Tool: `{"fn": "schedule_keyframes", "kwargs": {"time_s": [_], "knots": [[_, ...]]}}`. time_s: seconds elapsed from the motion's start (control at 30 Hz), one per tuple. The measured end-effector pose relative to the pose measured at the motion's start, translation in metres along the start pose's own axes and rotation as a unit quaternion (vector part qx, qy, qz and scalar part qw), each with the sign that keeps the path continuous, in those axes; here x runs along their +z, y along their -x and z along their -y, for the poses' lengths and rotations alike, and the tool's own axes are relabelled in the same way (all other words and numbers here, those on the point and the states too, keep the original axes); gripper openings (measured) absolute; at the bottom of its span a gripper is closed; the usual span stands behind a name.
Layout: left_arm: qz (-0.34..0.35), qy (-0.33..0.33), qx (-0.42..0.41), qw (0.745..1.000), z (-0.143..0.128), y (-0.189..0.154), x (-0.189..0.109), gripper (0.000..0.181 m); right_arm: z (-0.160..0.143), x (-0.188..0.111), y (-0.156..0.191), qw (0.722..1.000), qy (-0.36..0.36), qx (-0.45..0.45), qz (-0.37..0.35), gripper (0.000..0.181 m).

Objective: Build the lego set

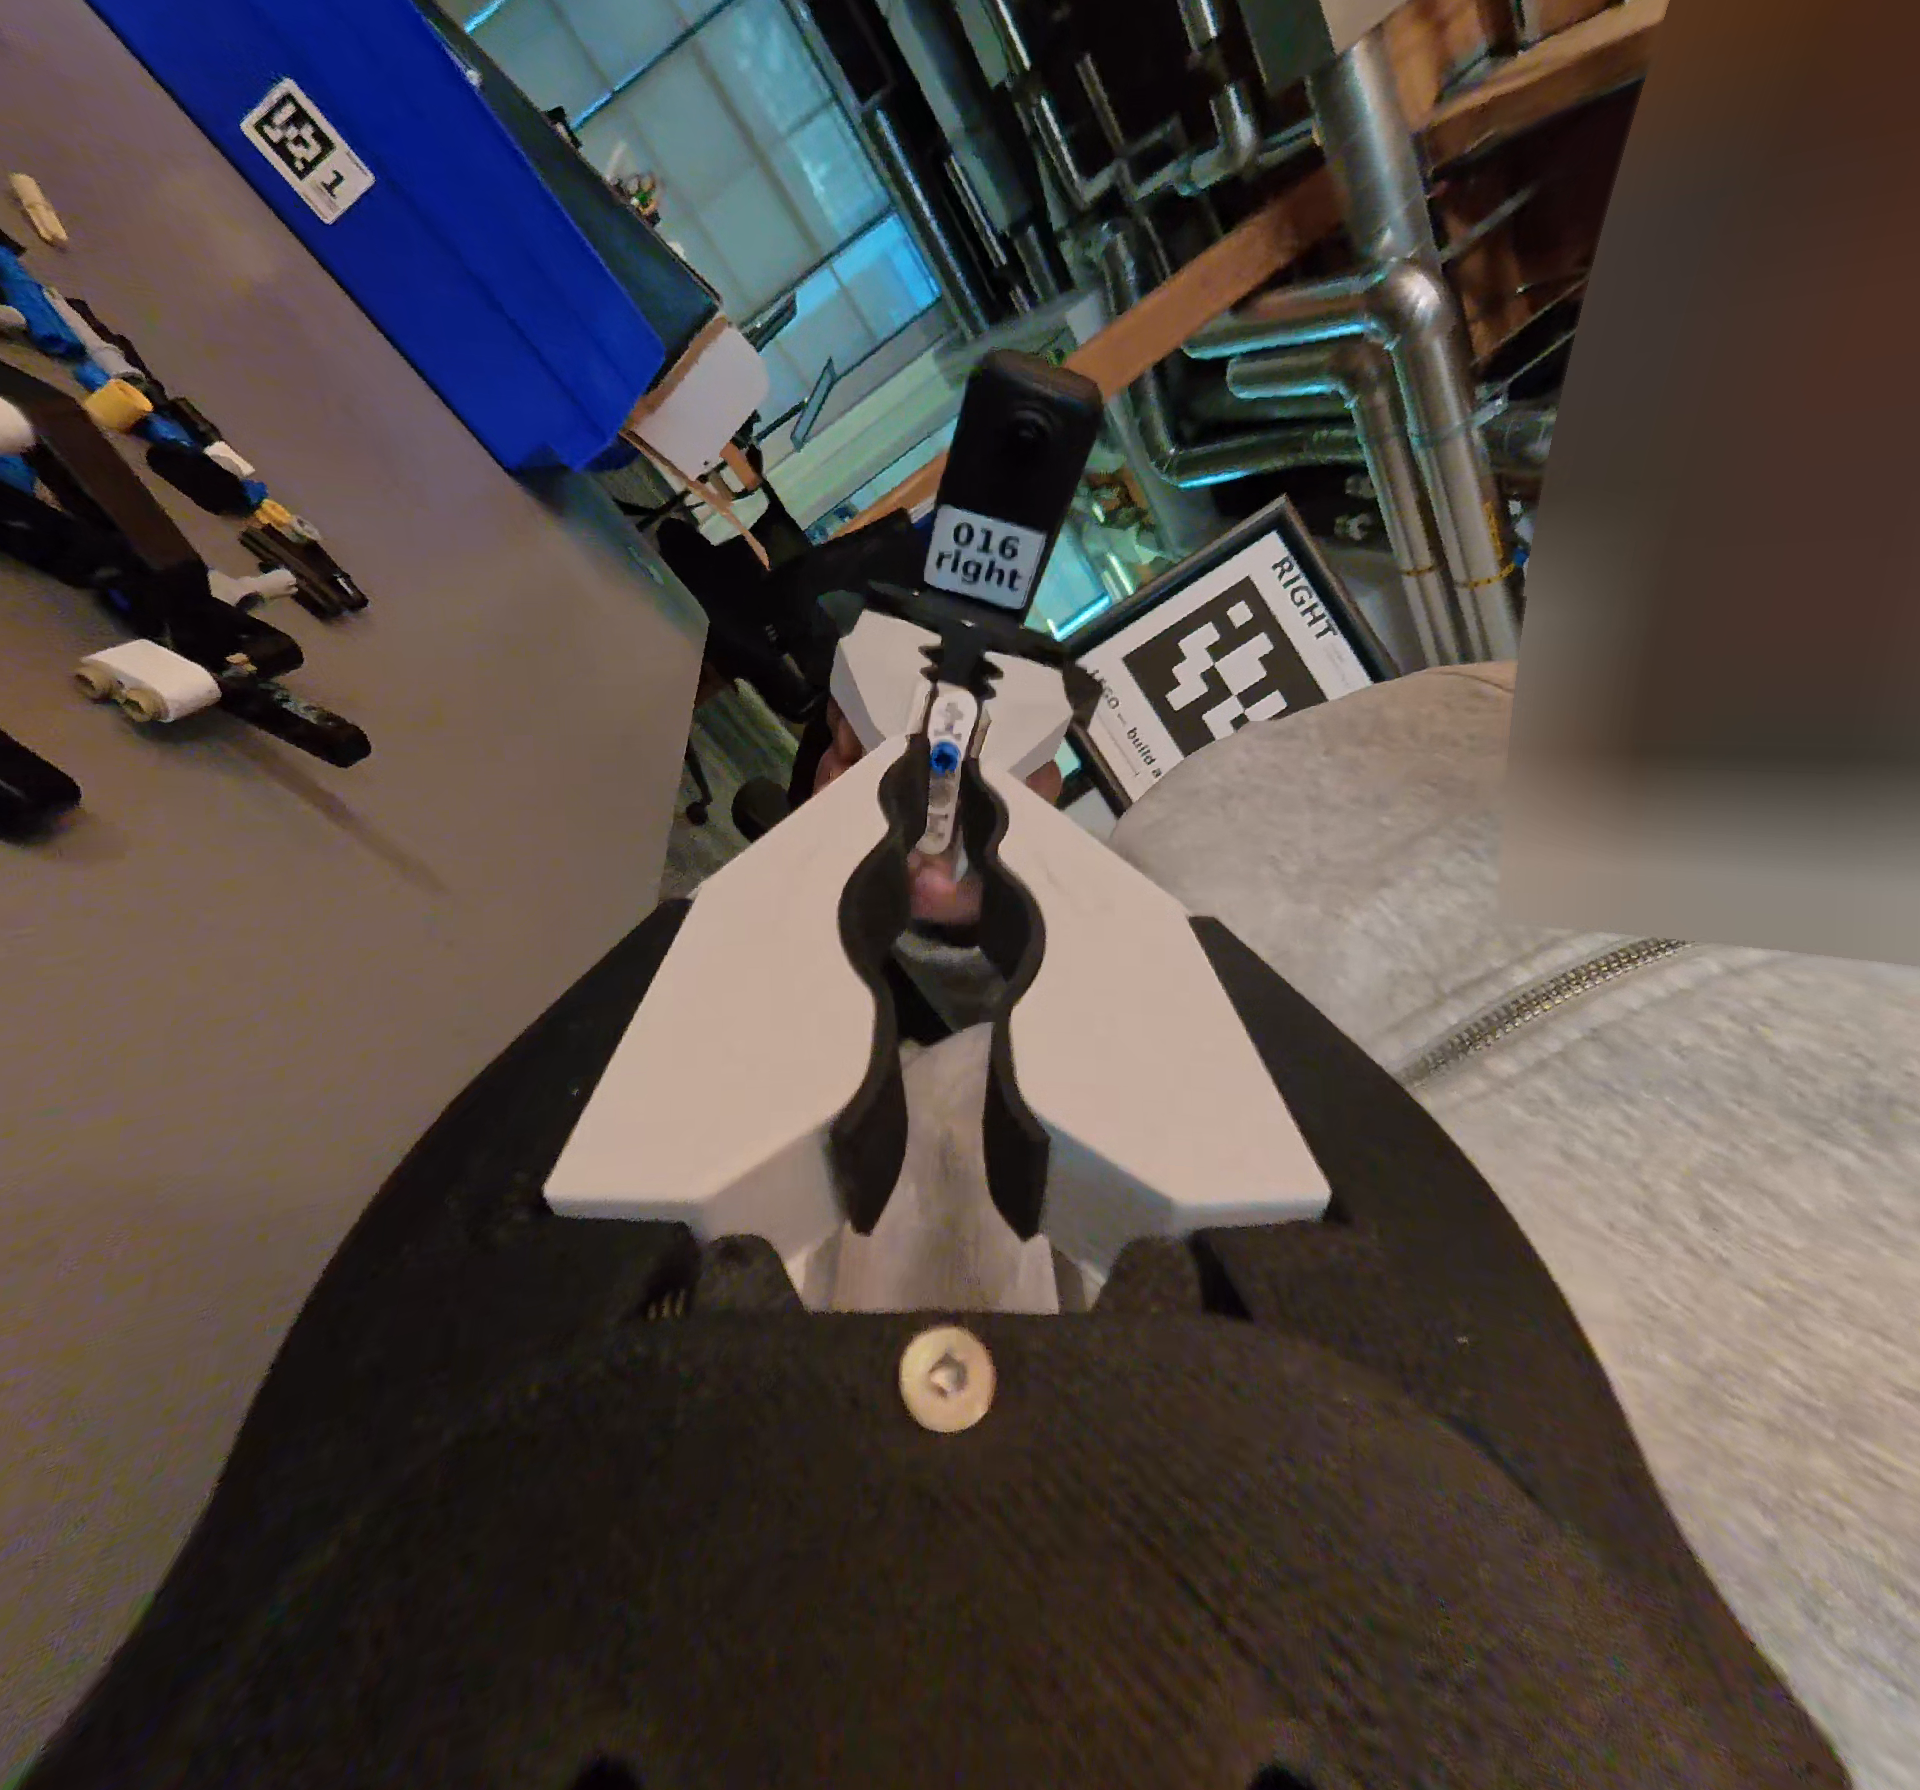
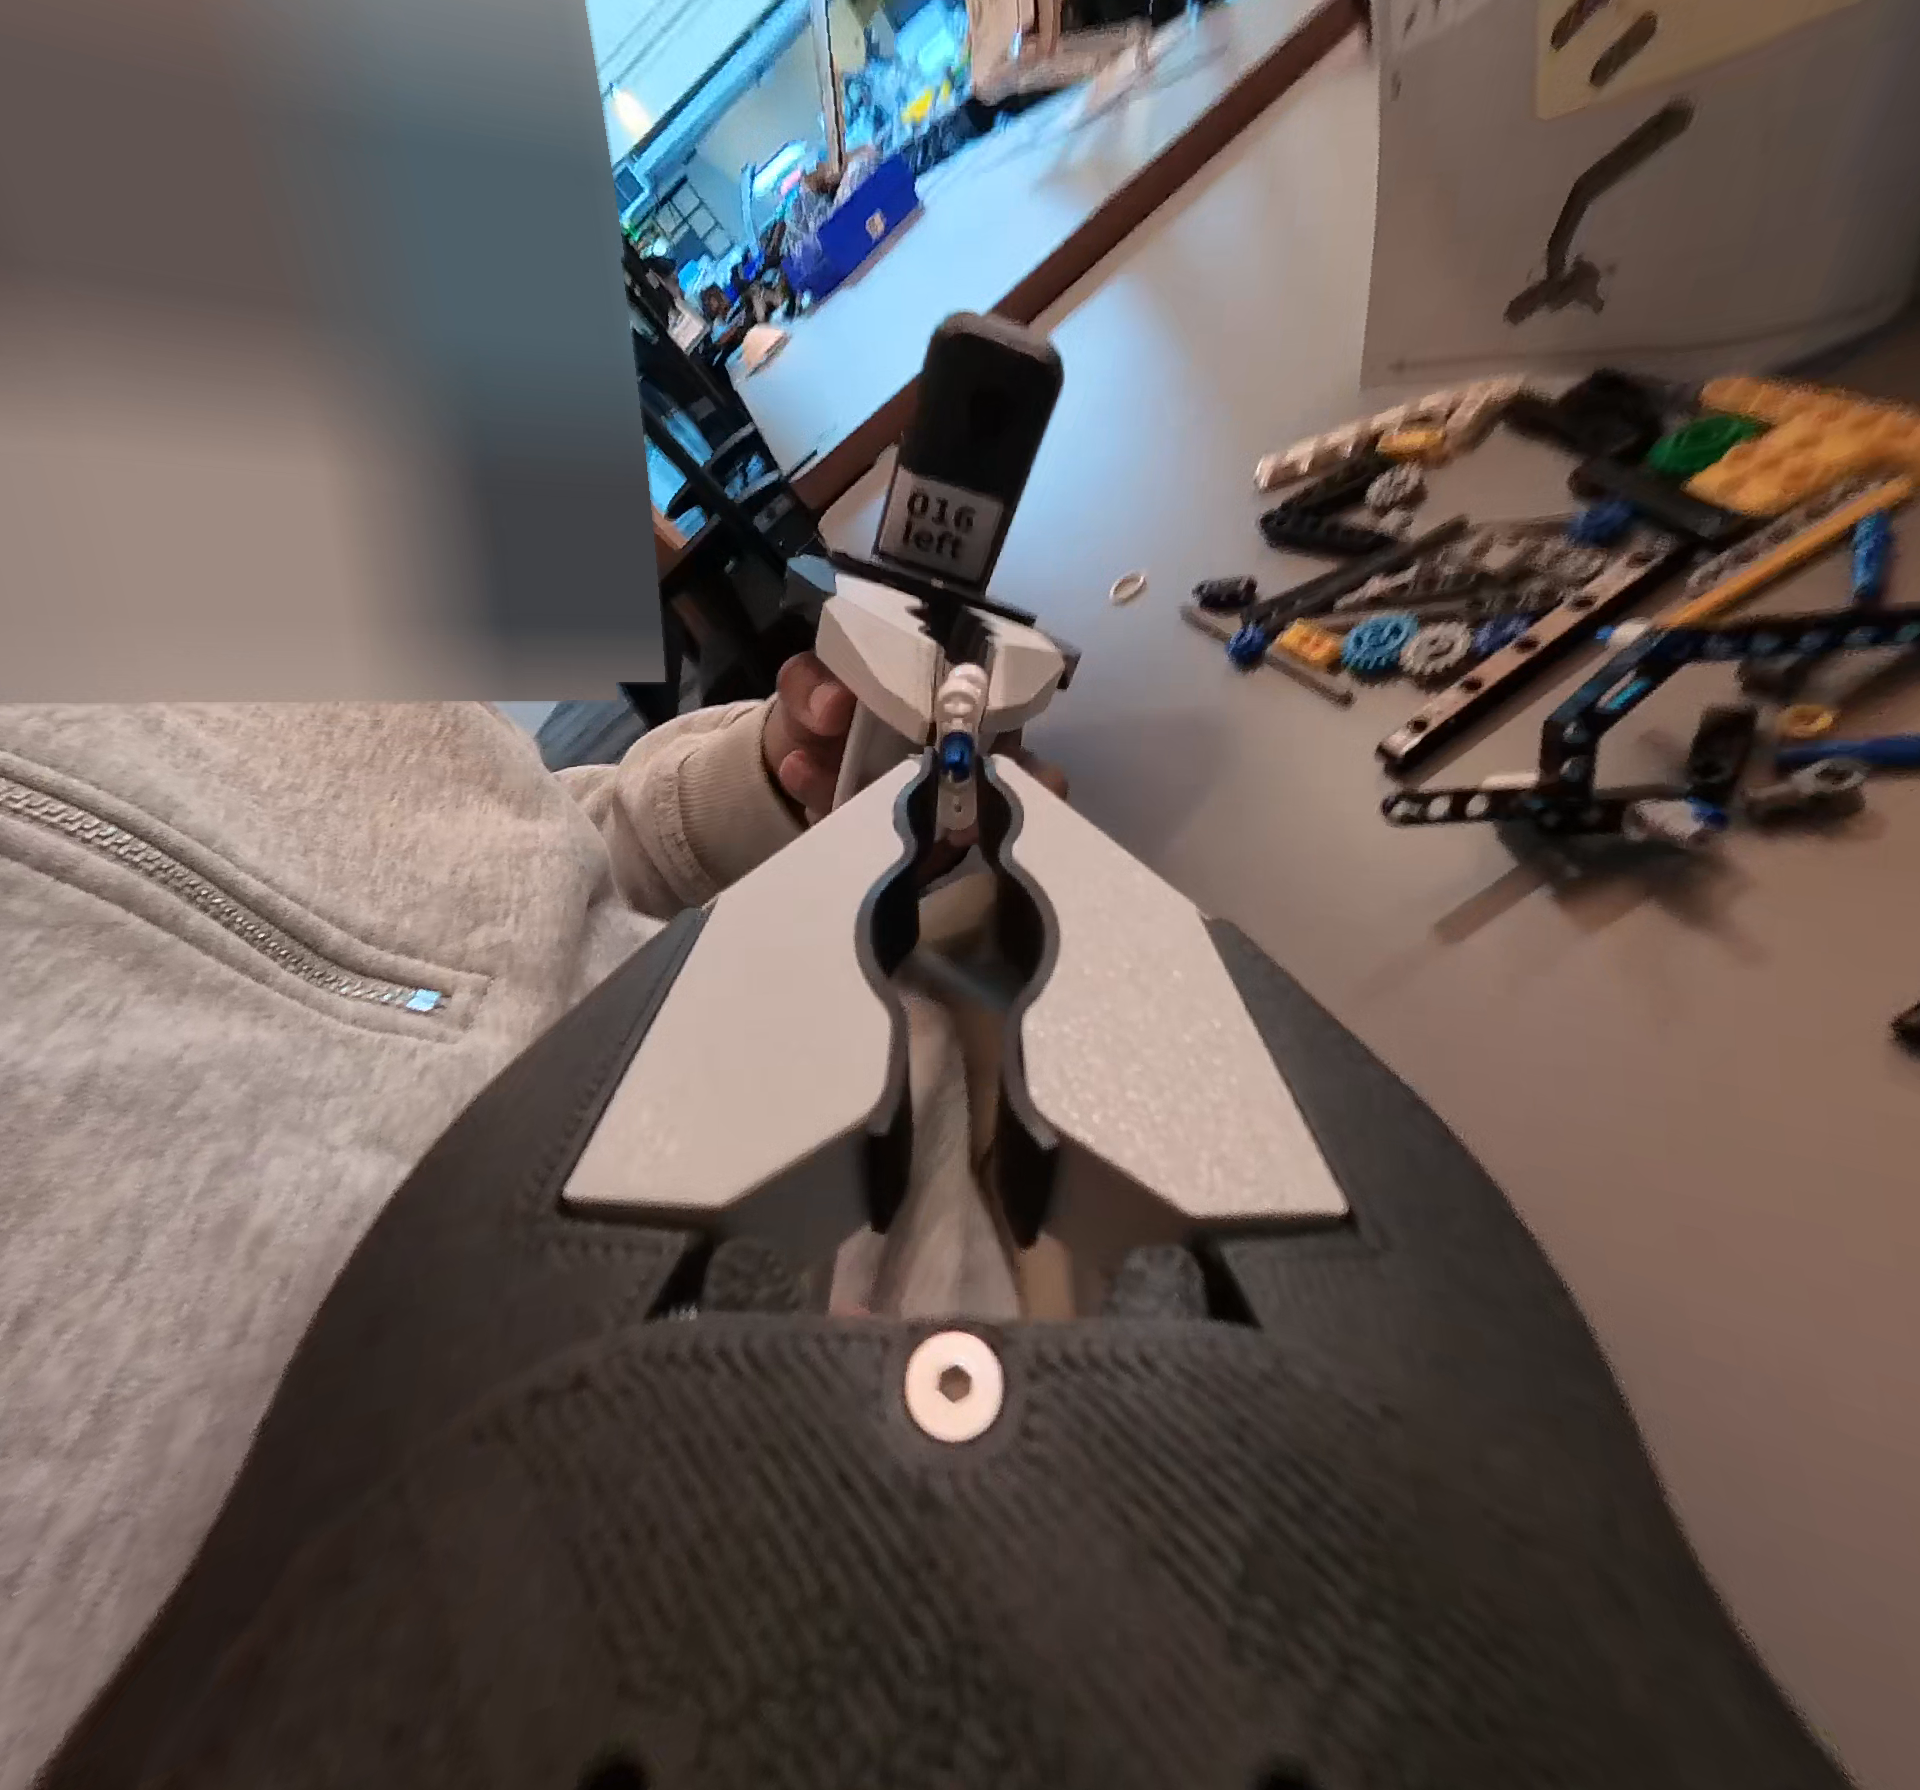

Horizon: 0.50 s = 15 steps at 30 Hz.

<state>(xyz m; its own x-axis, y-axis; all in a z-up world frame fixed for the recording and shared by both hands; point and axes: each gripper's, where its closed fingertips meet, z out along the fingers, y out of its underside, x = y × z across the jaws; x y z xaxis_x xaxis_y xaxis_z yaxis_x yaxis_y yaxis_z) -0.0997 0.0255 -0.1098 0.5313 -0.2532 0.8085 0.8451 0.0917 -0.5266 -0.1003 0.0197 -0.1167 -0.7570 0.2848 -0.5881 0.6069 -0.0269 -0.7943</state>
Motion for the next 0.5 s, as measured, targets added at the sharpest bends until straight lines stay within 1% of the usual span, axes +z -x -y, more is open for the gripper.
{"fn": "schedule_keyframes", "kwargs": {"time_s": [0.03, 0.23, 0.3, 0.4, 0.5], "knots": [[0.002, 0.009, 0.003, 1.0, -0.003, 0.0001, 0.0012, 0.004, -0.0035, 0.001, 0.0007, 1.0, 0.013, 0.01, 0.004, 0.005], [0.005, 0.019, 0.015, 1.0, -0.0056, 0.0004, 0.0011, 0.004, -0.0064, 0.0006, 0.0019, 0.997, 0.037, 0.065, 0.022, 0.004], [0.005, 0.021, 0.025, 0.999, -0.0055, -0.0004, 0.0011, 0.004, -0.0061, 0.0003, 0.0032, 0.994, 0.032, 0.096, 0.042, 0.004], [-0.003, 0.004, 0.006, 1.0, -0.0014, 0.0002, 0.0003, 0.003, -0.0027, 0.001, 0.0025, 0.987, 0.012, 0.145, 0.068, 0.005], [-0.005, -0.005, -0.007, 1.0, 0.0009, 0.0014, 0.0, 0.003, -0.0008, 0.0019, 0.0009, 0.987, -0.004, 0.147, 0.071, 0.005]]}}
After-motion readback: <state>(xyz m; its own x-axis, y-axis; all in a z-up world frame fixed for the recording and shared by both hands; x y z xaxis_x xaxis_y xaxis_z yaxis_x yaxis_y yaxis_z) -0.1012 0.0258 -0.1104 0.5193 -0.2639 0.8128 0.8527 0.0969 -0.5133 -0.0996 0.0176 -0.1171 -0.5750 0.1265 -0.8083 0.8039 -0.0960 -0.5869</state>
